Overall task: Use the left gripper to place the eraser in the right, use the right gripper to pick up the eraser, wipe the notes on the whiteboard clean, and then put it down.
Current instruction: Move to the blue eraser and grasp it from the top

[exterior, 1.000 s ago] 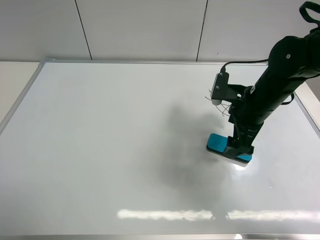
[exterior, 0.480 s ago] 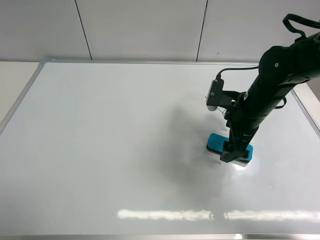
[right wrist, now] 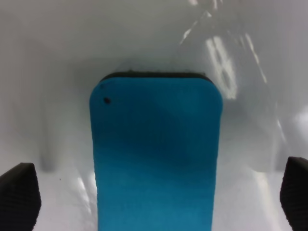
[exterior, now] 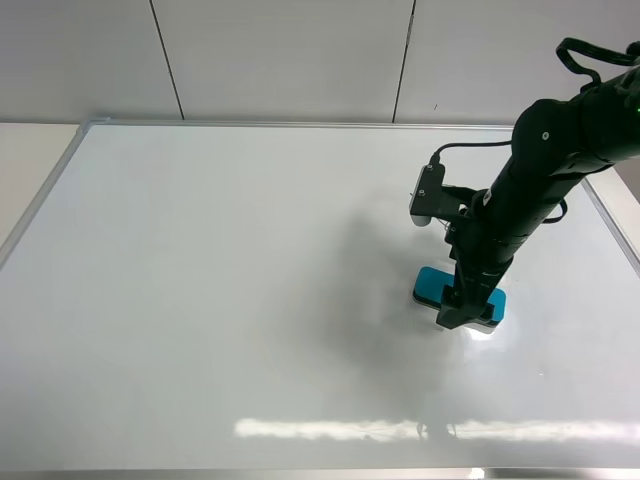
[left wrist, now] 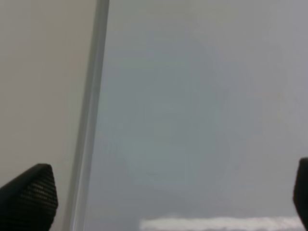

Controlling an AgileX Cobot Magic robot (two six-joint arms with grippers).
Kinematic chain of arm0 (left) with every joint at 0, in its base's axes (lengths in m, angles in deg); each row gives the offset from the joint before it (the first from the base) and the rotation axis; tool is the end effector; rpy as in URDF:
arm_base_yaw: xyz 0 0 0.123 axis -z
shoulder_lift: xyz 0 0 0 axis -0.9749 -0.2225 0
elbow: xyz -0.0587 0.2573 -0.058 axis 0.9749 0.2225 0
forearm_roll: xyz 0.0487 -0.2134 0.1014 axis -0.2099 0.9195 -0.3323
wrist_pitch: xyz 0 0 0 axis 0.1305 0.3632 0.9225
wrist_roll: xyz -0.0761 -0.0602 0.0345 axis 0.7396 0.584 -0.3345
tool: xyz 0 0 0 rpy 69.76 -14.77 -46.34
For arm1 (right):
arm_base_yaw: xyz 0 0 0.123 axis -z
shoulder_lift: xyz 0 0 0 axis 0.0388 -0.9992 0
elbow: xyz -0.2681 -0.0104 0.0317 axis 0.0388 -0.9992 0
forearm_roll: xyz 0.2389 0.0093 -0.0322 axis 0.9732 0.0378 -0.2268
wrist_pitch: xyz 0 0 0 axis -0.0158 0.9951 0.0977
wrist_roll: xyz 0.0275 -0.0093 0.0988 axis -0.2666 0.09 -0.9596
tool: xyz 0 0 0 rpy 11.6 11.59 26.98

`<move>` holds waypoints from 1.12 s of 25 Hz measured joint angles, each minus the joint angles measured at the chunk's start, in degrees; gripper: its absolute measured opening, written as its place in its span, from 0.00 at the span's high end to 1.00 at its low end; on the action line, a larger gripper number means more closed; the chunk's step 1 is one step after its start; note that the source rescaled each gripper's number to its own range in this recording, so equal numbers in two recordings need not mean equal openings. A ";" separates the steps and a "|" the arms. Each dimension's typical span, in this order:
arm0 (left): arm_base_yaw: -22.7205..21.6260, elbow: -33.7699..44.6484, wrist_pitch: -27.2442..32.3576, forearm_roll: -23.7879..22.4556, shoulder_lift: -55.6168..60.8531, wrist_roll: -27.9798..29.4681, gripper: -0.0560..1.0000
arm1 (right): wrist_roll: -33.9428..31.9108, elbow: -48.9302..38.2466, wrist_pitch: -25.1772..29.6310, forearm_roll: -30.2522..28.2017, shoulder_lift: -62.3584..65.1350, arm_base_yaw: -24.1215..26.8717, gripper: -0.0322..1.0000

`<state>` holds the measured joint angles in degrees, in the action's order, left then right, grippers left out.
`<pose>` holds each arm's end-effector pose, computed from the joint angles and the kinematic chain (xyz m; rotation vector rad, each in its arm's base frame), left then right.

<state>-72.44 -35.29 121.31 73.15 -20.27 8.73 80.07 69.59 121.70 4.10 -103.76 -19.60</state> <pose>0.0101 0.0068 0.2691 -0.0067 2.0289 -0.0039 0.2662 0.1172 0.1139 -1.6991 2.4269 0.0846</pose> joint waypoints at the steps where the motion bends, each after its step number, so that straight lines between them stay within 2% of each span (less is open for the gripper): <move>1: 0.00 0.00 0.00 0.00 0.00 0.00 0.00 | 0.00 0.00 -0.05 0.00 0.00 0.00 0.00; 28: 0.00 0.00 0.00 0.00 0.00 0.00 0.00 | 0.11 0.00 -0.61 0.63 -1.23 -0.67 0.00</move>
<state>-72.44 -35.29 121.31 73.15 -20.27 8.73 80.18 69.59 121.09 4.73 -104.99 -20.27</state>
